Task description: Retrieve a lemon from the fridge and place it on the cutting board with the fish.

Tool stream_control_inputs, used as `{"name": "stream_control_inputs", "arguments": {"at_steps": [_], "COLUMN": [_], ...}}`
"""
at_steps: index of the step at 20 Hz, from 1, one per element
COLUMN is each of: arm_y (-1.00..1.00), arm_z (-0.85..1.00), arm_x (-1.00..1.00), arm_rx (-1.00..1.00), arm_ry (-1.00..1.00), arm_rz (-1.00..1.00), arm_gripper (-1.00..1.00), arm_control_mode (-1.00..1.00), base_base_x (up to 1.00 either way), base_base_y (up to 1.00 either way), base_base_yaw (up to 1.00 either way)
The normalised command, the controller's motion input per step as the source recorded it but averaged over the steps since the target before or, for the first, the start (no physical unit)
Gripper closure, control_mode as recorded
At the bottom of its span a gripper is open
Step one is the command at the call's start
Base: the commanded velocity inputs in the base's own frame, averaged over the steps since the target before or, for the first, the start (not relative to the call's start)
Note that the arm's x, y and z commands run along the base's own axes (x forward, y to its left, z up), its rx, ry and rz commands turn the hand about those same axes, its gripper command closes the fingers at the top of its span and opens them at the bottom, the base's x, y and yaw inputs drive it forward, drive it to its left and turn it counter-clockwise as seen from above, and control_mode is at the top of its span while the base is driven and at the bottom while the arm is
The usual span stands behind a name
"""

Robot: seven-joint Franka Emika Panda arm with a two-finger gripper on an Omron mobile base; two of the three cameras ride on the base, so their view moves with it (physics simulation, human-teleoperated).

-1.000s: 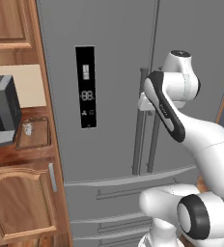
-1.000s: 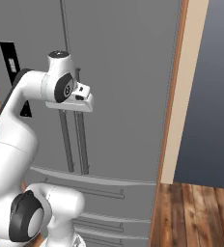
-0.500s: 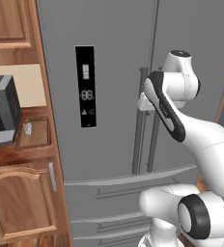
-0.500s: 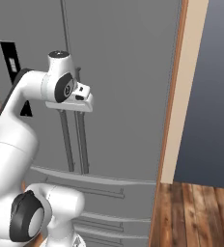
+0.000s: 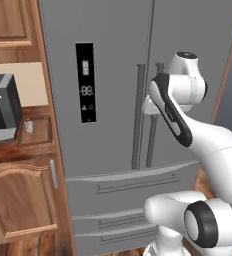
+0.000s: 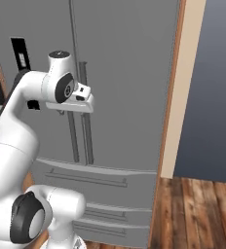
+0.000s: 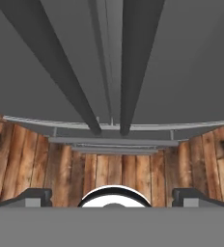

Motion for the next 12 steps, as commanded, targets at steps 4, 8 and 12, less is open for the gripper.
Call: {"name": "stream_control_inputs", "arguments": {"at_steps": [4, 8, 12], "arm_y": [0.0, 0.0, 0.0], "arm_z": [0.0, 0.0, 0.0], "arm_x": [0.0, 0.0, 0.0], "arm_rx": [0.0, 0.0, 0.0], "arm_ry": [0.0, 0.0, 0.0], "arm_rz": [0.0, 0.0, 0.0], "arm_gripper": [-1.0, -1.0, -1.0], "arm_control_mode": [1.0, 1.0, 1.0], "base_base_x": [-0.48, -0.32, -0.01], "base_base_y": [0.0, 0.0, 0.0], "base_base_yaw": [-0.04, -0.04, 0.0]}}
